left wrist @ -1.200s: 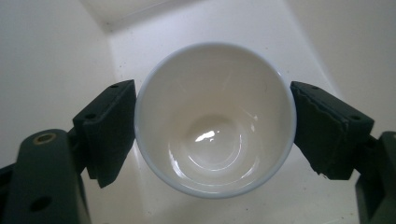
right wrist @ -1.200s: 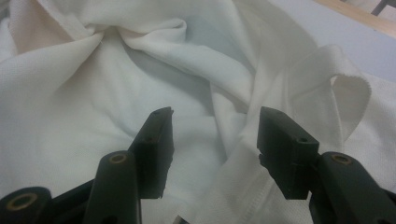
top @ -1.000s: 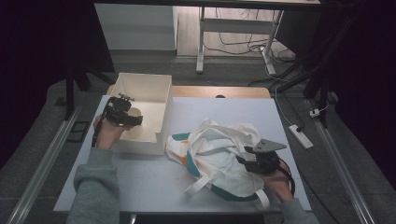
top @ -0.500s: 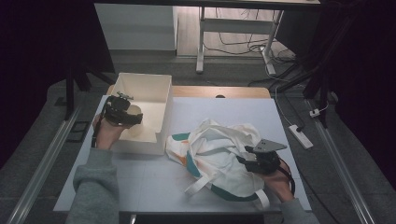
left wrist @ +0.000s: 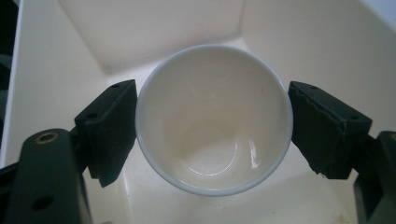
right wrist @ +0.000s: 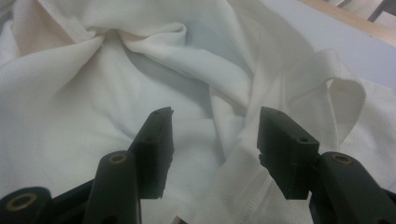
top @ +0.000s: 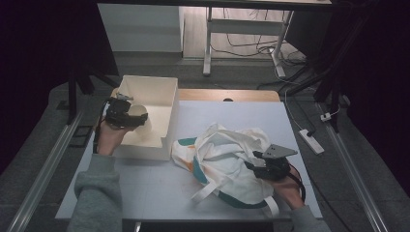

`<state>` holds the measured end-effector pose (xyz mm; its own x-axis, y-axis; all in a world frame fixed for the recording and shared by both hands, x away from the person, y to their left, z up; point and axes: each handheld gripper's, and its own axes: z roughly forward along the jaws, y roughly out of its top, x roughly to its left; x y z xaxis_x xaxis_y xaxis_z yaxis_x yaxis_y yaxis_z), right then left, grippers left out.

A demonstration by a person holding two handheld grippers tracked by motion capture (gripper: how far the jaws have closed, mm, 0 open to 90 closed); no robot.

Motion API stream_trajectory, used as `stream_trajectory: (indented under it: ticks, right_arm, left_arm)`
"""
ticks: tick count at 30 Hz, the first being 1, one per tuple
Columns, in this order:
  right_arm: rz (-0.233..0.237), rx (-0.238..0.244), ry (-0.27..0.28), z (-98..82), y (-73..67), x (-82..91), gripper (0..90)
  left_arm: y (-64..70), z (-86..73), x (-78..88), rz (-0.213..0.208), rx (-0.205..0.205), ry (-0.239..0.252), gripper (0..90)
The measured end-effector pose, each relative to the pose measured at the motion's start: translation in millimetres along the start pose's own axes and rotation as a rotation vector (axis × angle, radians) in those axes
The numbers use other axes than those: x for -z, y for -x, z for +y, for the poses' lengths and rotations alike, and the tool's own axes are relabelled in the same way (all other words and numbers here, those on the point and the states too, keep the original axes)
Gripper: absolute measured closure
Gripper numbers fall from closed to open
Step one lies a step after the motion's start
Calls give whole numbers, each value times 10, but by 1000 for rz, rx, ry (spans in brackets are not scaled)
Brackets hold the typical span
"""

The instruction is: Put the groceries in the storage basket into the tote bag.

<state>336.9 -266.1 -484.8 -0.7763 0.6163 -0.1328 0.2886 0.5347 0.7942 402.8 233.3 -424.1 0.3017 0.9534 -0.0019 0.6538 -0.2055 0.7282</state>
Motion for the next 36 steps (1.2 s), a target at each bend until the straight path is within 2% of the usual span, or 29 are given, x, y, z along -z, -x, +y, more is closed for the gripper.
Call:
stream_trajectory:
  ticks: [8,20,23,30,36]
  right_arm:
    - [-3,3,10,9,-4,13,459]
    - [-5,4,15,10,-4,14,458]
    - [-6,4,15,10,-5,13,458]
    - [-9,4,16,13,-8,11,460]
    - [-9,5,12,12,-8,8,459]
  left_arm:
    - [-54,8,174,-100,54,103,202]
    - [-117,6,335,-181,107,206,202]
    - [-115,14,385,-221,122,238,203]
    - [-87,32,513,-279,130,319,202]
    - [-63,41,537,-325,143,343,202]
